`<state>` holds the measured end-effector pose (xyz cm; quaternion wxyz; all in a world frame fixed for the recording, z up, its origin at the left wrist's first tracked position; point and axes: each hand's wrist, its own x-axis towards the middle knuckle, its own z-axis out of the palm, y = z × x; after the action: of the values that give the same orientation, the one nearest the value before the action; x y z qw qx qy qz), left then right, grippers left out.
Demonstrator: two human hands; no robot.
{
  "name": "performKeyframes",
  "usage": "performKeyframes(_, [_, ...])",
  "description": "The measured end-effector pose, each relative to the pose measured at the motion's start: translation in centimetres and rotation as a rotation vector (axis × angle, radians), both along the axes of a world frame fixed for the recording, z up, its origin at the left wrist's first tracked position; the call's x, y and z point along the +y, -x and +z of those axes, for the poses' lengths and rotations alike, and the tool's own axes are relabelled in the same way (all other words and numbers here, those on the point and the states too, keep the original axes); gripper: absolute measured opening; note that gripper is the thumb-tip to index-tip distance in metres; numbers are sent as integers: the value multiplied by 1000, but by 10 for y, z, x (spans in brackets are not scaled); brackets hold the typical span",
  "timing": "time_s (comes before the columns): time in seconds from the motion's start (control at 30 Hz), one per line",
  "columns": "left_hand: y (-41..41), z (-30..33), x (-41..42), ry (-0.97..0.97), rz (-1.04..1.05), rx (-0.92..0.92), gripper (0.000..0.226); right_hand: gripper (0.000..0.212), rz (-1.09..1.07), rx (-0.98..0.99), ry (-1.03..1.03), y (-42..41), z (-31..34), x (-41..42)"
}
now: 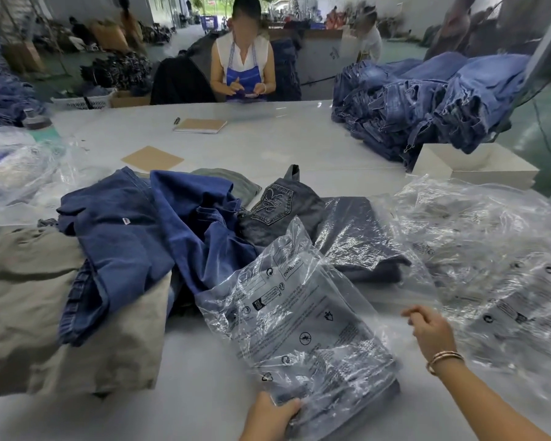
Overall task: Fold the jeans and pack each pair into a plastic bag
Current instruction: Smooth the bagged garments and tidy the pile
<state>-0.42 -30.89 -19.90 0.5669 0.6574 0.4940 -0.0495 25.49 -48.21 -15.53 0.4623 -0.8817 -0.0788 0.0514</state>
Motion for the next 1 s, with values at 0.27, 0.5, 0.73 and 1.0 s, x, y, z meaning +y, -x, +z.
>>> performKeyframes(0.27, [-9,15,-6,149,54,-181,16,20,369,380,610,17,-8,37])
performKeyframes(0.5, [-26,100,37,97,263,-534,16,14,291,494,-60,8,82,58])
performKeyframes(0.73, [-37,226,100,339,220,-547,31,33,118,514,-683,-2,195,96])
performKeyframes(1.0, [-17,264,165,-43,124,-343,39,31,206,642,-1054,15,254,99])
